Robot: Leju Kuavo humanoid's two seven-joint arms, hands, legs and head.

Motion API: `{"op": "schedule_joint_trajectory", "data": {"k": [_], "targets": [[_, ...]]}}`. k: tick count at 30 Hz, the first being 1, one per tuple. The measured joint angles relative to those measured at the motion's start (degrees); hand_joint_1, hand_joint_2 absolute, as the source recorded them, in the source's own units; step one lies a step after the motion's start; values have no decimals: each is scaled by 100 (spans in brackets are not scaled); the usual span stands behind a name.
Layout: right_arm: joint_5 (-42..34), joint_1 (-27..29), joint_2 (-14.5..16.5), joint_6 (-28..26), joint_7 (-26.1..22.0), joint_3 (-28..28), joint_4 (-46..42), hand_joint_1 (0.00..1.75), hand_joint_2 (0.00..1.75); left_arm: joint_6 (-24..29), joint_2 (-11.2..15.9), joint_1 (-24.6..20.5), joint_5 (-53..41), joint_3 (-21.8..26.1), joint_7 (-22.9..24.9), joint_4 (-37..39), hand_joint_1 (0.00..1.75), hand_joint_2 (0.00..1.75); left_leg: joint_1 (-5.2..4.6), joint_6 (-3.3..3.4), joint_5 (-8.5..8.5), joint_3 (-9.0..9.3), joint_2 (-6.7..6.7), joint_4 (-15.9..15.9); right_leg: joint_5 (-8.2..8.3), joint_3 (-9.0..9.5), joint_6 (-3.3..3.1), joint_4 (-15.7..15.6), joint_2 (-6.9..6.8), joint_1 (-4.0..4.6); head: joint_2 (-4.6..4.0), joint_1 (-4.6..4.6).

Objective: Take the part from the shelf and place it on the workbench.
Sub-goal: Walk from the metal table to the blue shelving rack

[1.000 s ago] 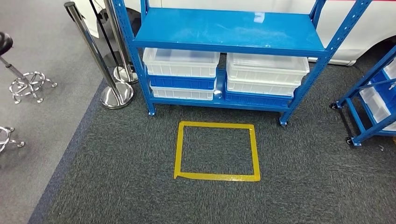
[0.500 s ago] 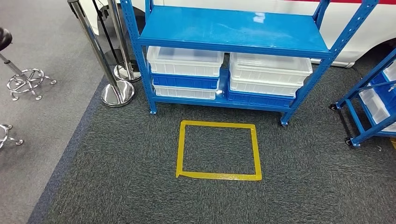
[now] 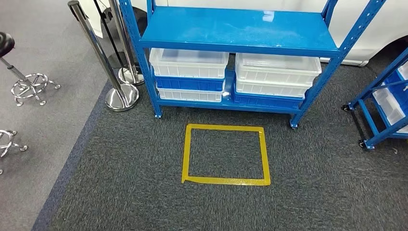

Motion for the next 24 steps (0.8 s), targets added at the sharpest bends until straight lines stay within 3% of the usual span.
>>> {"op": "schedule_joint_trajectory", "data": {"k": [3,4,5,6,8,10,12,24], "targets": [[-27,-3,0,86,1,-27,0,0,175,-147,1,9,85,12,-25,0,0,175,23,-43,-510,-483,0,1032,-1,4,-55,-6,-15,10,0,1],[-47,-2,1,120,10,-41,0,0,175,-199,2,12,116,22,-26,0,0,175,33,-63,-556,-587,1,1247,-7,3,-62,5,-16,8,0,0],[-70,-2,2,138,37,-58,1,0,175,-228,5,15,142,33,-9,0,0,175,48,-96,-496,-598,1,1267,-16,0,-65,23,-16,1,0,1],[-95,-2,4,131,89,-77,1,0,175,-227,10,15,158,45,26,0,0,175,75,-142,-343,-508,2,1082,-34,-3,-63,54,-13,-12,0,0],[-123,-3,4,56,219,-114,0,0,175,-172,13,8,163,62,118,2,0,175,154,-280,-1,-155,-3,366,-104,-34,-20,172,1,-27,0,-2],[-109,-5,-1,-42,288,-137,-3,0,175,-161,5,-2,160,76,156,8,0,175,194,-256,120,52,-32,-70,-185,-95,44,313,17,-7,0,7],[-84,-5,-3,-95,296,-144,-4,0,175,-180,5,-1,148,85,146,13,0,175,172,-151,102,55,-53,-99,-208,-129,82,360,29,5,0,15],[11,-4,9,-42,302,-144,0,0,175,-129,40,1,-34,64,166,13,0,175,118,-117,91,48,-47,-97,-167,-107,144,291,41,-19,0,14]]}}
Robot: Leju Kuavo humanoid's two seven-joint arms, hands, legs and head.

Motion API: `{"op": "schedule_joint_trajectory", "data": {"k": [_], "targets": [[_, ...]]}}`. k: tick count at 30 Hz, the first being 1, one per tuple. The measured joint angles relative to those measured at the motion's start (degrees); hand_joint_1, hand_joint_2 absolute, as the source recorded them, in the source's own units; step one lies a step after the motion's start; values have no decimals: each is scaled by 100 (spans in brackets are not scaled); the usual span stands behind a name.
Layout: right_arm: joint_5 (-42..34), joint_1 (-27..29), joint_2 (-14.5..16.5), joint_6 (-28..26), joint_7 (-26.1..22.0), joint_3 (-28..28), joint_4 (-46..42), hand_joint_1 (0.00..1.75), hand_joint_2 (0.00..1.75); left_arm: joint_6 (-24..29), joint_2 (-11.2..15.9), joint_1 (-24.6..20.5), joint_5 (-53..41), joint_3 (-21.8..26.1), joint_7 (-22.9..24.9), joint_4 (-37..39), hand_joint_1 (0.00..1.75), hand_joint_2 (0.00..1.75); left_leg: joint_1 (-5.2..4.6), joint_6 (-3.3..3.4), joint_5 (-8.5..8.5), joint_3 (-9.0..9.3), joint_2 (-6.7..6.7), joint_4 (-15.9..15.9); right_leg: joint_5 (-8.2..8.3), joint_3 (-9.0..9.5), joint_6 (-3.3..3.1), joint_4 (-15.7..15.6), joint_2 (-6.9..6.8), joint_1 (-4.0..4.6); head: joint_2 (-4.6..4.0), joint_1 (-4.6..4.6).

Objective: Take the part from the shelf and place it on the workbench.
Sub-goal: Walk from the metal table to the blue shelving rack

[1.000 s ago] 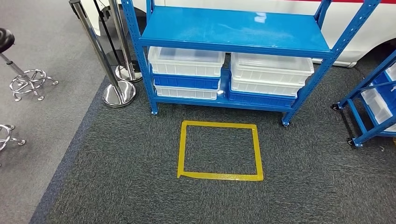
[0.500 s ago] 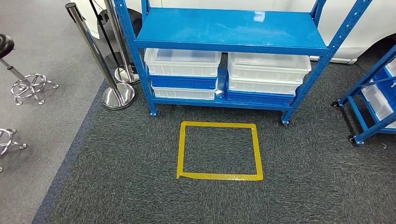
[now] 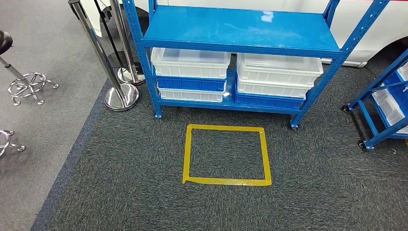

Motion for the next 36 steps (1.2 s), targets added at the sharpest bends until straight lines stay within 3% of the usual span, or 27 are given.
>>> {"op": "schedule_joint_trajectory", "data": {"k": [36], "targets": [[-16,-1,27,148,-188,0,2,0,175,66,21,-1,8,-14,-48,2,0,175,2,8,16,22,1,-36,0,-2,0,1,0,3,0,-1]]}}
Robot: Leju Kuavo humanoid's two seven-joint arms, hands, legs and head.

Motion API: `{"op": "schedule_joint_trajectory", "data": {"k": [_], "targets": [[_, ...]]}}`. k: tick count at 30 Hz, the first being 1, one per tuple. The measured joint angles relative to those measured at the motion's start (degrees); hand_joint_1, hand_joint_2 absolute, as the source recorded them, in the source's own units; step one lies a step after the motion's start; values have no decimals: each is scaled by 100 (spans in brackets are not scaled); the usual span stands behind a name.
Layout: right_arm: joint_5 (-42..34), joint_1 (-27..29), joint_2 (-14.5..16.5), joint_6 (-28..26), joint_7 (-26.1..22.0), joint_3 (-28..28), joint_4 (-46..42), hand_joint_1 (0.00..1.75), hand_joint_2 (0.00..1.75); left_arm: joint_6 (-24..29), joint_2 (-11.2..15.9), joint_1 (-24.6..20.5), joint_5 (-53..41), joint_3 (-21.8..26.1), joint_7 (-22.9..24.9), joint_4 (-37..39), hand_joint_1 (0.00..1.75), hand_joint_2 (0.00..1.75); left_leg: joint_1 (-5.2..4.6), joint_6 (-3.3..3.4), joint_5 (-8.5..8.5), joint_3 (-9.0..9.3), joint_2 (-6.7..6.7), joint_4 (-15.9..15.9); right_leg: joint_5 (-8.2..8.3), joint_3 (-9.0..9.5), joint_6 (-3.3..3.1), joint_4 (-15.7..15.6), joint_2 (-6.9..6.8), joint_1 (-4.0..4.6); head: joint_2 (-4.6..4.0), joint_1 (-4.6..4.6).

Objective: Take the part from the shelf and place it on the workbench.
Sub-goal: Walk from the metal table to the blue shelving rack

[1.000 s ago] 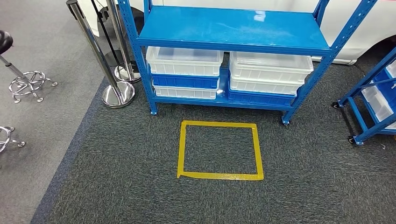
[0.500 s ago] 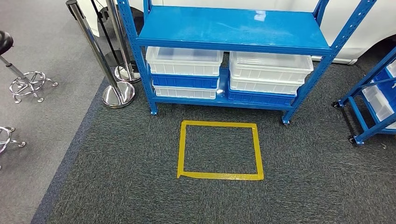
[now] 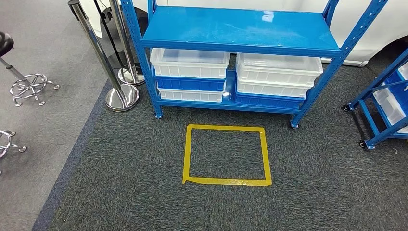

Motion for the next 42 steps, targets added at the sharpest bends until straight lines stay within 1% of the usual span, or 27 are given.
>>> {"op": "schedule_joint_trajectory", "data": {"k": [20,26,42], "targets": [[-11,0,1,-5,22,0,1,0,175,19,0,0,-5,0,4,0,0,175,0,0,0,0,0,0,0,0,0,0,0,0,0,1],[-11,-1,1,-67,220,-1,1,0,175,20,0,-2,-49,-5,32,0,0,175,0,0,0,0,0,0,0,0,0,0,0,0,0,0],[14,-3,1,-107,203,-2,1,0,175,22,0,-3,-52,-7,55,0,0,175,0,0,0,0,0,0,0,0,0,0,0,0,0,0]]}}
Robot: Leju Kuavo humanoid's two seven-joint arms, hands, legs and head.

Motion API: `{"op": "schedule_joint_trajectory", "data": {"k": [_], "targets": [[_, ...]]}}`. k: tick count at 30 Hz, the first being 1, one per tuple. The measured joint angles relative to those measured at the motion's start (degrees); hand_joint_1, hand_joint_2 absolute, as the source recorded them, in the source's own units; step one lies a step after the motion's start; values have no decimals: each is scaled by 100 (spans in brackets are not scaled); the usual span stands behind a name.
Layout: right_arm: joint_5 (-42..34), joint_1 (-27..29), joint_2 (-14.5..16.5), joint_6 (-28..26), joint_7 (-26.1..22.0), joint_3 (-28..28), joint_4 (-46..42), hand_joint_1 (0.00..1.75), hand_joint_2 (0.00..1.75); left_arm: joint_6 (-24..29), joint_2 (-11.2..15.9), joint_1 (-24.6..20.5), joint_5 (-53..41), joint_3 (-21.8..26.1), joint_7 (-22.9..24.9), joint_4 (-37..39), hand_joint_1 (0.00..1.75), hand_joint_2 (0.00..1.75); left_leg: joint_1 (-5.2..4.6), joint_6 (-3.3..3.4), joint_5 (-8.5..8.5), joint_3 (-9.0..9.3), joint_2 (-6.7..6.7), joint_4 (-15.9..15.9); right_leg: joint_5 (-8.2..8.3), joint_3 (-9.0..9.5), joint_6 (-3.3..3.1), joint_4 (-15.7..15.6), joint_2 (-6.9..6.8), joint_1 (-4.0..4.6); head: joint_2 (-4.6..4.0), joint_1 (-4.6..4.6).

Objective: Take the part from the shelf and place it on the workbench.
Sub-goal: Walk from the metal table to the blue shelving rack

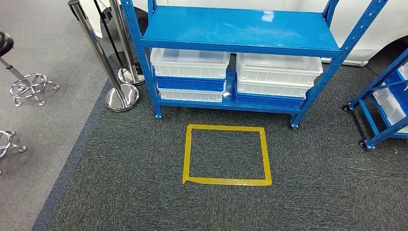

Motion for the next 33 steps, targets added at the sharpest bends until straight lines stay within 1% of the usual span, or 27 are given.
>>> {"op": "schedule_joint_trajectory", "data": {"k": [27,30,33], "targets": [[-2,-2,2,62,-75,0,0,0,175,95,1,-12,66,0,-126,0,0,175,0,0,0,0,0,0,0,0,0,0,0,0,0,1],[-71,-4,3,-27,-174,-10,-1,0,175,185,21,-15,170,13,-228,0,0,175,0,0,0,0,0,0,0,0,0,0,0,0,0,1],[-233,-13,-2,-294,-362,-86,-10,0,175,389,84,-24,377,105,-343,-4,0,175,0,0,0,0,0,0,0,0,0,0,0,0,0,1]]}}
